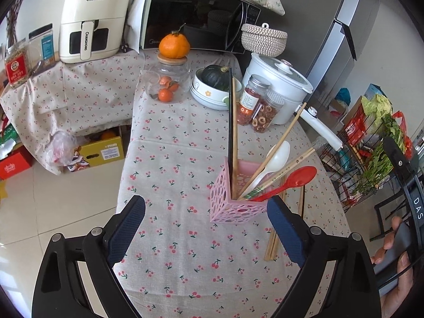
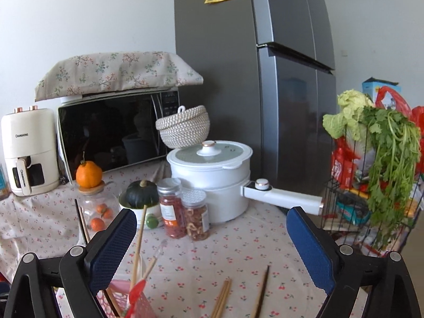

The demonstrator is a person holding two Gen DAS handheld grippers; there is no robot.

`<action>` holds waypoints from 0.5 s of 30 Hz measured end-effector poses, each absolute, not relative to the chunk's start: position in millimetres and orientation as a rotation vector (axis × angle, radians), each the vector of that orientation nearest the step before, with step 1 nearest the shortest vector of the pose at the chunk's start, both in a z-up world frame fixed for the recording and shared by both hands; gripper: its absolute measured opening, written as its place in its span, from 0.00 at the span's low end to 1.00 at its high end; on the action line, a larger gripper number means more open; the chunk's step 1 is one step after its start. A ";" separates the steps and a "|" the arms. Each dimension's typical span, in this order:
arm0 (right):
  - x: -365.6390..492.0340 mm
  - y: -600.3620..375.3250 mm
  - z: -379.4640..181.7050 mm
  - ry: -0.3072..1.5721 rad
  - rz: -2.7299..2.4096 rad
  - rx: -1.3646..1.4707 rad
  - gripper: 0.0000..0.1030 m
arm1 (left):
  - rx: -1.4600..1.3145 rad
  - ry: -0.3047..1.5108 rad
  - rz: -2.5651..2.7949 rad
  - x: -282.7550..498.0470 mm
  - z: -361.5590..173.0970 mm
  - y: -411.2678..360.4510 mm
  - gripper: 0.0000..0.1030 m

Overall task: Organize utensils
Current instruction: 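Lower the wrapped chopstick into the pink basket and open the right tool, then grasp the black chopstick with the right tool while the left tool grasps a bamboo chopstick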

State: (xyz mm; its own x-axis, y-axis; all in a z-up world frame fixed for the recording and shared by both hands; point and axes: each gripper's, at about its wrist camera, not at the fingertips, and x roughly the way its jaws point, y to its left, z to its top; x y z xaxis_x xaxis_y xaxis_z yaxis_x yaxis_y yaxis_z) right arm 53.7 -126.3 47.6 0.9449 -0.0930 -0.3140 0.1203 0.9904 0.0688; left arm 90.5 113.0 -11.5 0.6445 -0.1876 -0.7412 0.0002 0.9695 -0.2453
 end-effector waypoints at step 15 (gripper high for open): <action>87.9 -211.0 -14.8 0.794 -0.053 0.202 0.99 | -0.193 0.846 -0.230 66.9 -33.2 44.9 0.92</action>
State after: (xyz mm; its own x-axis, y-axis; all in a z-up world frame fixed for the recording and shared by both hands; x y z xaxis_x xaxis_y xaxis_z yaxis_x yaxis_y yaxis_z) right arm 87.9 -211.0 -14.8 0.7010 0.0280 -0.7126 0.1233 0.9794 0.1598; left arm 66.9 44.9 -33.2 0.6408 -0.2762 -0.7163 0.1240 0.9580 -0.2585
